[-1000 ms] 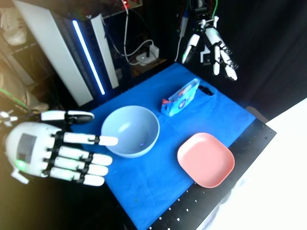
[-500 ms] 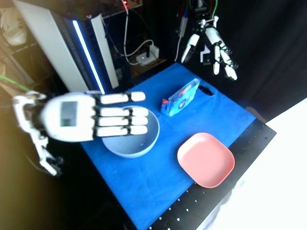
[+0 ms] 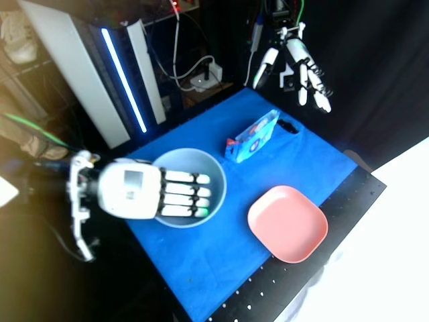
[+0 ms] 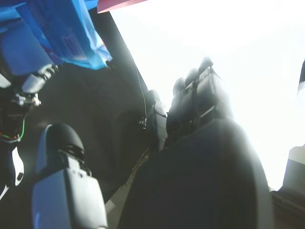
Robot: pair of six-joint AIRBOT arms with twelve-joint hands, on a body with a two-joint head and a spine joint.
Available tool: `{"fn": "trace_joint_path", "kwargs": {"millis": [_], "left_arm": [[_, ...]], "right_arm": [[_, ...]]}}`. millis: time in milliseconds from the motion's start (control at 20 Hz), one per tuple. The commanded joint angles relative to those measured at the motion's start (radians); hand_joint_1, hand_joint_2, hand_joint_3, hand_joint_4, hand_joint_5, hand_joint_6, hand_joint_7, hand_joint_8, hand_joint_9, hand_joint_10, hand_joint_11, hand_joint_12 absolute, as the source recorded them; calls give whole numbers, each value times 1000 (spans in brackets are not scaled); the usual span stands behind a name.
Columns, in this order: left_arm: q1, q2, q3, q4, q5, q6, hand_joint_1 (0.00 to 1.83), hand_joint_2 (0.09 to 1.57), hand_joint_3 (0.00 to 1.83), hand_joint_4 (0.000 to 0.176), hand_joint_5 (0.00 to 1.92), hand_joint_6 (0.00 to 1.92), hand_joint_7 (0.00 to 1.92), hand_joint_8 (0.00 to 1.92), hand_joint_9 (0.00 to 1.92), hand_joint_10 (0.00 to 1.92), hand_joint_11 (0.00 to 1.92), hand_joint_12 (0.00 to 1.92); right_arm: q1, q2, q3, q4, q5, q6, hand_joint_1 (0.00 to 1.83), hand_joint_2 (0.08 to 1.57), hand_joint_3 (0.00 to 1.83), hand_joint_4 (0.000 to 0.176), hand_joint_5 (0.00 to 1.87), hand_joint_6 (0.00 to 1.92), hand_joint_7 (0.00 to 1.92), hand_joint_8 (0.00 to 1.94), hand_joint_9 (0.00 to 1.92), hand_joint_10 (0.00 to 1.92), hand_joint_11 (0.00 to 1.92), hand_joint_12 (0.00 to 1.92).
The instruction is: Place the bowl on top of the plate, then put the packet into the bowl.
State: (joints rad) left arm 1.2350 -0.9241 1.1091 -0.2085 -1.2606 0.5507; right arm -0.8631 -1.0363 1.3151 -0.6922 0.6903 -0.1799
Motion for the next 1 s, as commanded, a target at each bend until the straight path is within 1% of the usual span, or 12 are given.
{"fn": "trace_joint_path", "kwargs": {"millis": [0, 200, 300, 350, 400, 600, 650, 700, 750, 850, 900, 950], "left_arm": [[-12, -2, 0, -12, -125, -7, 656, 973, 4, 118, 278, 4, 75, 5, 1, 0, 1, 0], [-11, -3, -1, -12, -126, -7, 638, 978, 4, 114, 276, 2, 76, 3, 12, 4, 20, 9], [-11, -3, -2, -12, -128, -7, 653, 986, 5, 101, 285, 4, 88, 7, 19, 5, 17, 9], [-11, -3, -2, -12, -129, -7, 655, 993, 8, 92, 285, 4, 91, 7, 20, 5, 18, 10], [-11, -4, -2, -12, -129, -7, 641, 997, 9, 92, 283, 3, 94, 7, 23, 6, 24, 12], [-6, -6, -4, -16, -132, -7, 637, 1008, 9, 86, 284, 2, 93, 4, 17, 2, 11, 8], [-5, -6, -4, -17, -135, -8, 636, 1010, 9, 83, 286, 3, 98, 5, 19, 2, 13, 10], [-2, -6, -5, -18, -139, -8, 625, 1011, 8, 86, 288, 3, 101, 6, 23, 4, 22, 14], [2, -6, -7, -20, -143, -8, 625, 1015, 8, 79, 296, 6, 113, 9, 35, 7, 31, 19], [4, -6, -8, -22, -144, -8, 626, 1019, 8, 85, 292, 3, 111, 6, 32, 5, 23, 17], [6, -6, -9, -23, -146, -8, 631, 1022, 8, 83, 291, 2, 110, 5, 33, 5, 25, 18], [8, -6, -10, -24, -149, -9, 633, 1020, 6, 93, 290, 2, 107, 3, 25, 1, 12, 13]], "right_arm": [[8, -15, 4, 10, 38, 8, 668, 962, 1, 13, 188, 9, 186, 2, 205, 1, 191, 310], [8, -28, 6, 4, 34, 8, 835, 1001, 0, 0, 433, 0, 310, 0, 305, 2, 82, 888], [8, -28, 6, 5, 34, 8, 1317, 1212, 9, 0, 789, 42, 629, 17, 601, 40, 208, 951], [8, -28, 6, 5, 34, 9, 1169, 1161, 95, 0, 812, 975, 805, 3, 703, 34, 240, 1073], [8, -29, 6, 5, 34, 10, 1224, 1133, 46, 0, 965, 1079, 855, 768, 811, 63, 274, 1249], [9, -29, 1, 5, 35, 11, 1267, 1039, 0, 0, 1242, 642, 1090, 768, 1095, 252, 451, 1300], [9, -29, 0, 5, 36, 11, 1353, 1078, 0, 0, 1145, 813, 1077, 860, 879, 927, 507, 1300], [12, -28, 0, 7, 36, 11, 1248, 1105, 16, 0, 1009, 1069, 1025, 915, 953, 922, 614, 1286], [18, -28, 0, 11, 40, 11, 792, 1308, 470, 0, 972, 1713, 1105, 1407, 1032, 1407, 812, 1557], [23, -26, 0, 15, 46, 11, 732, 1411, 410, 0, 1086, 1879, 1168, 1721, 1143, 1796, 960, 1845], [31, -24, 1, 24, 56, 11, 891, 1058, 851, 0, 728, 1913, 1175, 1897, 1204, 1896, 1035, 1906], [37, -21, 1, 36, 68, 11, 1075, 801, 1236, 0, 753, 1919, 959, 1932, 1220, 1916, 1085, 1918]]}}
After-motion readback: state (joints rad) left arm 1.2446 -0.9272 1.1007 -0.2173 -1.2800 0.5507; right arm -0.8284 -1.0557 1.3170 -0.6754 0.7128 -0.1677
